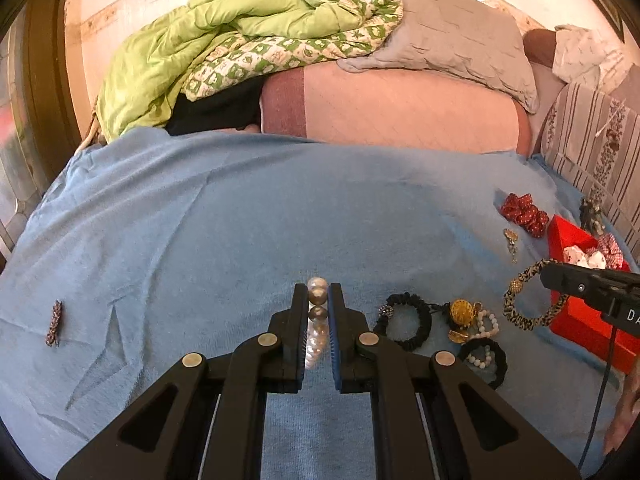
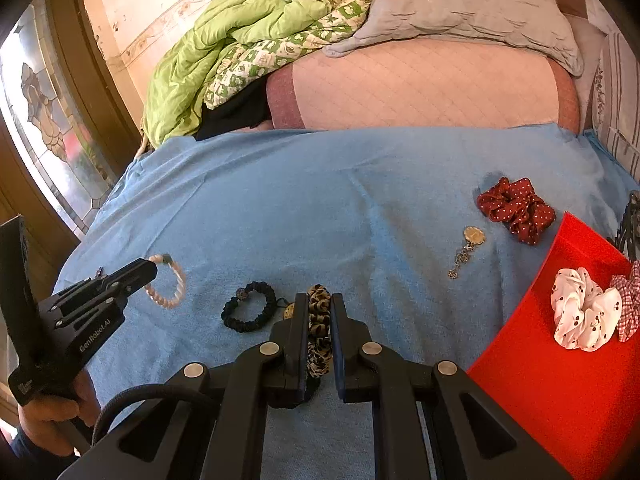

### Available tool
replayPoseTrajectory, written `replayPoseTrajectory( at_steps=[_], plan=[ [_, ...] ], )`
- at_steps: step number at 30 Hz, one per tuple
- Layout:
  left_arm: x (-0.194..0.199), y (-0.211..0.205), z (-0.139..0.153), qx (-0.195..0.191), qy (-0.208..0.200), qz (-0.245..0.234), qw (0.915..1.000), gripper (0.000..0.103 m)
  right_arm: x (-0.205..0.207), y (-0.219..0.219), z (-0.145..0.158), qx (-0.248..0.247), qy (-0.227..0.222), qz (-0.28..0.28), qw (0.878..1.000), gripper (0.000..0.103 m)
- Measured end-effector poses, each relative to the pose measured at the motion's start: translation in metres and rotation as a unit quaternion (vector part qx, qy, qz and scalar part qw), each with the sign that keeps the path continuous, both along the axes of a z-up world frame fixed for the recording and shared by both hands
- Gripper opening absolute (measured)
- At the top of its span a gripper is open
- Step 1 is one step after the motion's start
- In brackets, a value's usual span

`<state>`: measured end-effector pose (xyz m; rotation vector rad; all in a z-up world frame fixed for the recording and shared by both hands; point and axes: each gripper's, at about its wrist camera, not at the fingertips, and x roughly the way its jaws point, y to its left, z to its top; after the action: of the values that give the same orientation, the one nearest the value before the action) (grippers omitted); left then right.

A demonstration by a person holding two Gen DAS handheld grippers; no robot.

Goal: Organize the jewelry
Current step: 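Carry the hair tie and pearl bracelet into the red tray and release both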

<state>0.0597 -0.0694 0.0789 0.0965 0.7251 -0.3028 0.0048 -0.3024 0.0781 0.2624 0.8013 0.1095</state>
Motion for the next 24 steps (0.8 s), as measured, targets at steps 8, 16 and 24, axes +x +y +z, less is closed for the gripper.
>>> replayPoseTrajectory(
  at_steps=[8, 16, 24],
  plan=[
    [-0.002, -0.002, -0.001, -0.003, 0.002, -0.006, 1.0, 0.009, 0.0, -0.002, 0.0, 0.003, -0.002, -0.001, 1.0, 0.011],
    [-0.001, -0.005, -0.002, -0.007, 0.008, -0.01, 0.9999, 0.009, -0.002, -0.01, 0.003, 0.008, -0.003, -0.006, 1.0, 0.011],
    [-0.009, -0.035, 0.008, -0.02, 0.007, -0.036, 0.9991, 0.009, -0.012, -0.042, 0.007, 0.016, -0.008, -0.037, 0.999, 0.011]
  ],
)
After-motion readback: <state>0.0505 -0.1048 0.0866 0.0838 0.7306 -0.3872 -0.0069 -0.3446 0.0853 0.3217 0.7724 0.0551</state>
